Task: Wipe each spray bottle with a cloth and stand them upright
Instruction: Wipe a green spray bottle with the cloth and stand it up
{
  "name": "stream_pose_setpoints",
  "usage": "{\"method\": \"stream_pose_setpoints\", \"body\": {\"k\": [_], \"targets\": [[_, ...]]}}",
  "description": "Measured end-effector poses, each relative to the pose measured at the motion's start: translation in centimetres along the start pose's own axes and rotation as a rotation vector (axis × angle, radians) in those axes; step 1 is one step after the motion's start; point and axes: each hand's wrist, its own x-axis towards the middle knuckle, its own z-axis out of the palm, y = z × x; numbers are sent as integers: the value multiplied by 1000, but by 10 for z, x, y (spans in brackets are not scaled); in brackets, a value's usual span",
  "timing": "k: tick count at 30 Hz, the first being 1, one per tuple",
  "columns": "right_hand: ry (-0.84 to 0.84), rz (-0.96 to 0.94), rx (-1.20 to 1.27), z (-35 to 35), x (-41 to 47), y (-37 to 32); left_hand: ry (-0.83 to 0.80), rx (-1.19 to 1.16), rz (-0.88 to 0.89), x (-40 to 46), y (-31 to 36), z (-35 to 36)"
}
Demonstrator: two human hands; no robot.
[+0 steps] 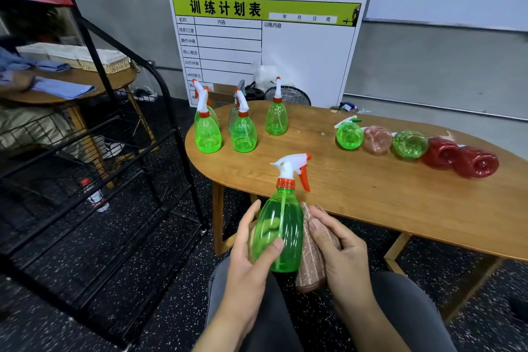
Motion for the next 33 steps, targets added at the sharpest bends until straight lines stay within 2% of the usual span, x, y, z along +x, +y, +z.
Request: {"method": "stream_pose_setpoints", "body": {"k": [5, 9, 19, 22, 26, 27, 31, 33], "targets": [[9, -2, 11, 0, 0, 0, -20, 13, -16, -1, -1, 1], [-15, -85, -80, -2, -1, 0, -30, 58, 7, -3, 1, 3], [-293, -639, -939, -9, 42, -40, -28, 57, 41, -3, 5, 4], [-333, -781, -1104, -6, 62, -52, -27, 75, 44, -3, 8, 4], [-150, -779, -1123, 4, 80, -69, -75, 89, 32, -7, 8, 7], [-157, -765, -1098, 7, 79, -68, -76, 83, 28, -8, 7, 8], [-423, -699, -1025, 14, 66, -58, -35, 67, 38, -10, 9, 10], [-356, -738, -1096, 13, 68, -59, -27, 58, 42, -9, 10, 11]]}}
